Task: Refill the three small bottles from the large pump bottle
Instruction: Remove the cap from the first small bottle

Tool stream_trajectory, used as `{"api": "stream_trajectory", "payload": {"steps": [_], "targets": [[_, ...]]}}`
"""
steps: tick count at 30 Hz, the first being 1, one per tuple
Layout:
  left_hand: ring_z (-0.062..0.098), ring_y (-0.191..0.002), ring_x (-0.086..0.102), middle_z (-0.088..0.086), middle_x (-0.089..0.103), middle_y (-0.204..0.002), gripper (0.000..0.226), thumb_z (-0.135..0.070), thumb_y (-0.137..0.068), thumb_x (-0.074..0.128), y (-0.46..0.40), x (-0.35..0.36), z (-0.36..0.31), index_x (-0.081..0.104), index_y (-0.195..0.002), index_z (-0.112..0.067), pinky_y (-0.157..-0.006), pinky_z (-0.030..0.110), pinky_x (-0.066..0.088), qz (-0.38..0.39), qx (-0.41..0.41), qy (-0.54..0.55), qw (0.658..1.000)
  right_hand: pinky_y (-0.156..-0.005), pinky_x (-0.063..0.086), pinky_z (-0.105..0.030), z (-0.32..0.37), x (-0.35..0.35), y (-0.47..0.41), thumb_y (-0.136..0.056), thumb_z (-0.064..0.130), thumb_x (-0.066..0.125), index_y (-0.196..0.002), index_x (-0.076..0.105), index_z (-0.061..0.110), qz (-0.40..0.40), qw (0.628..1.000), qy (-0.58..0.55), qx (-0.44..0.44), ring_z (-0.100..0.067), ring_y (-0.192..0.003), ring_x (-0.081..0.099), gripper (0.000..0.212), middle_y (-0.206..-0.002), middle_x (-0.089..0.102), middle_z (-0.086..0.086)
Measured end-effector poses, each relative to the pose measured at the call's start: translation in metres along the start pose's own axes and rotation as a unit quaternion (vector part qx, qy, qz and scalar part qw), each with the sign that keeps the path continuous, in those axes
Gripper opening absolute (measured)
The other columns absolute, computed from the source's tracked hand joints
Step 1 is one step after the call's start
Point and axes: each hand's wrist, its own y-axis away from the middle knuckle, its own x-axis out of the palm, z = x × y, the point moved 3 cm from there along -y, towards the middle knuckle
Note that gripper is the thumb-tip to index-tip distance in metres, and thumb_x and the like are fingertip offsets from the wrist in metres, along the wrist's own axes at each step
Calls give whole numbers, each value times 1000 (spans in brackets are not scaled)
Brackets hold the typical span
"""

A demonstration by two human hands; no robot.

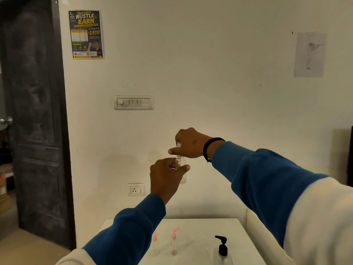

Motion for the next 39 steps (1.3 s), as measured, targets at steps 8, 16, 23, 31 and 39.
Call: {"api": "stream_trajectory", "payload": {"steps": [8,16,23,31,39], "targets": [[4,-64,57,-10,65,-72,25,-41,-81,82,0,2,8,66,-81,-22,-61,10,36,5,-2,12,1000,-84,45,-29,2,3,8,-92,23,73,-125,60,17,59,997,-10,-38,-19,-102,51,36,-117,50,3],[5,-56,50,-11,59,-62,32,-41,-80,83,2,3,10,63,-72,-17,-56,11,36,7,4,-4,1000,-76,44,-30,-2,5,2,-101,32,64,-111,64,6,17,1000,-25,-7,-22,-92,57,27,-107,64,-8],[5,-69,59,-14,63,-80,25,-41,-81,82,6,2,14,68,-90,-22,-60,2,31,11,4,-14,1000,-87,46,-31,5,5,8,-94,22,72,-136,52,17,52,998,-33,-29,-20,-104,50,47,-119,49,0],[-3,-64,56,-18,61,-73,25,-42,-80,82,7,4,13,64,-83,-26,-58,3,32,17,11,-22,1000,-84,56,-34,-1,13,4,-96,27,71,-110,67,2,45,999,-7,1,-29,-104,67,29,-113,70,-13],[3,-62,57,-17,61,-68,27,-43,-82,81,7,4,13,64,-81,-21,-59,6,33,8,-2,-12,1000,-86,51,-33,3,10,4,-94,44,70,-124,58,10,25,1000,-3,2,-25,-108,59,47,-123,60,-6]]}}
